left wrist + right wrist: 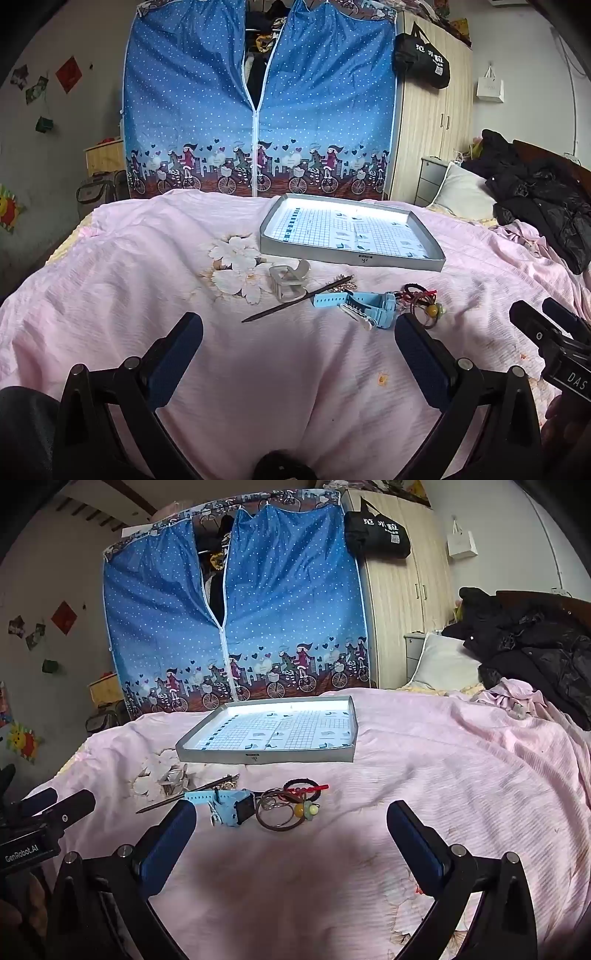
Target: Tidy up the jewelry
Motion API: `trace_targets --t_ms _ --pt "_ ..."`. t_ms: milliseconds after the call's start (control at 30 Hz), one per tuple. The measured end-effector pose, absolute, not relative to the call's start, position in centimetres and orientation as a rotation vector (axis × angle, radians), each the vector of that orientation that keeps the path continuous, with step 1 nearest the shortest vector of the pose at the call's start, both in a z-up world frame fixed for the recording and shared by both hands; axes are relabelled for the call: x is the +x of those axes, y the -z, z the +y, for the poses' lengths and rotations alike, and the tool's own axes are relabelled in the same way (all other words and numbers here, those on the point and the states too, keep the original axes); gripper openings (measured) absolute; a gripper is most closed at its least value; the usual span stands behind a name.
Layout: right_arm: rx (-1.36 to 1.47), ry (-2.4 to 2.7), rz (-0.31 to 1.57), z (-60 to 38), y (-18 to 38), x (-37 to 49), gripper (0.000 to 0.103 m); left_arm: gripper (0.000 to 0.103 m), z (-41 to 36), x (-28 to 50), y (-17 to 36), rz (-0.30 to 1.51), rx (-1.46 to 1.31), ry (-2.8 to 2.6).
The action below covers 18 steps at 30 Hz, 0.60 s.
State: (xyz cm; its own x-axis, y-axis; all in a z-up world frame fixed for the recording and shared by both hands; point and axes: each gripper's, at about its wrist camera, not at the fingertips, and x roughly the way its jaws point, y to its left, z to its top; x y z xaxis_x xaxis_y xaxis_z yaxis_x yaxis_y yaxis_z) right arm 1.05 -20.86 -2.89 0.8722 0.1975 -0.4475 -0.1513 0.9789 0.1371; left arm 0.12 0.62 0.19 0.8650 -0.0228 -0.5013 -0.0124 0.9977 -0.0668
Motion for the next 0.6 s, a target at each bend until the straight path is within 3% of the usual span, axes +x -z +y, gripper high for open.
trace_targets --t_ms 600 --pt "0.096 -0.173 0.484 -21.05 2.96 1.04 0.103 0.102 0.48 0.16 0.06 0.531 -0.069 0.004"
